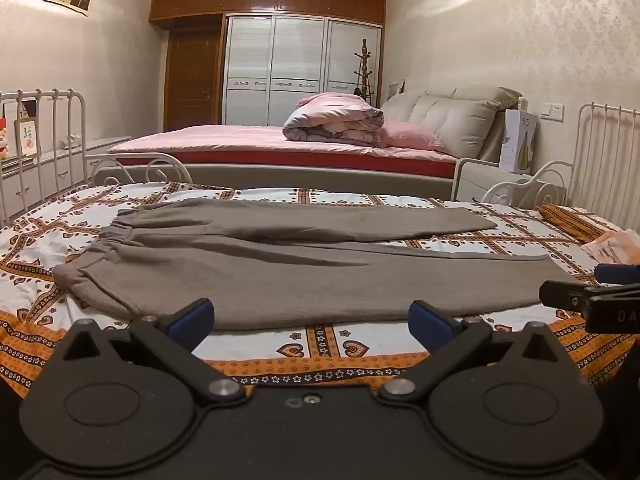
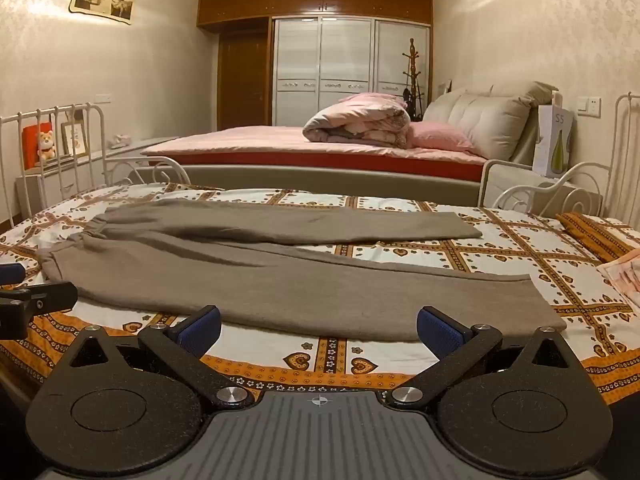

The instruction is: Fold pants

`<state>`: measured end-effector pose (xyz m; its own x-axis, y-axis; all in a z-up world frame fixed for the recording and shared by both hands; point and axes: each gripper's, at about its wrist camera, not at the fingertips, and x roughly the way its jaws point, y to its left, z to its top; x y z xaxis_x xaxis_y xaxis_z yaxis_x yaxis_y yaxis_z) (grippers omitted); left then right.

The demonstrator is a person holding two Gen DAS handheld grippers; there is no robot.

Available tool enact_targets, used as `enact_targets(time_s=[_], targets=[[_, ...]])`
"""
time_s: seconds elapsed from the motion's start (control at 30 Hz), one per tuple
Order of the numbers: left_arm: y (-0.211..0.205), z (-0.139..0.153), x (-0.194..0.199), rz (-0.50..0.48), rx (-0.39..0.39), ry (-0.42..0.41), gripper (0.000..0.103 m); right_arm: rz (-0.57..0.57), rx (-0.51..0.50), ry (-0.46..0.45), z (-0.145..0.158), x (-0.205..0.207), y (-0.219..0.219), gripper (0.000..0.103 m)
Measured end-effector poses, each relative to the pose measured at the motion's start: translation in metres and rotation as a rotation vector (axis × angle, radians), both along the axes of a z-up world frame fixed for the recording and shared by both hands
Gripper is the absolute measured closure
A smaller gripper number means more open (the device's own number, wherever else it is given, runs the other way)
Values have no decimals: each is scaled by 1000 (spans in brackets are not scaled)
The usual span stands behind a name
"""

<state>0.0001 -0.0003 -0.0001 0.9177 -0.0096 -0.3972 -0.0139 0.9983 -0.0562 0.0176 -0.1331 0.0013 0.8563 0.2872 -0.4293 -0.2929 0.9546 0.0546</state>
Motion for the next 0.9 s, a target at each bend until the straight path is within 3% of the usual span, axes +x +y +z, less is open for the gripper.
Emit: enact_targets(time_s=[0.9], targets=[[-4, 0, 0, 5, 26, 9, 6, -19, 18, 27, -3, 4, -4, 0]])
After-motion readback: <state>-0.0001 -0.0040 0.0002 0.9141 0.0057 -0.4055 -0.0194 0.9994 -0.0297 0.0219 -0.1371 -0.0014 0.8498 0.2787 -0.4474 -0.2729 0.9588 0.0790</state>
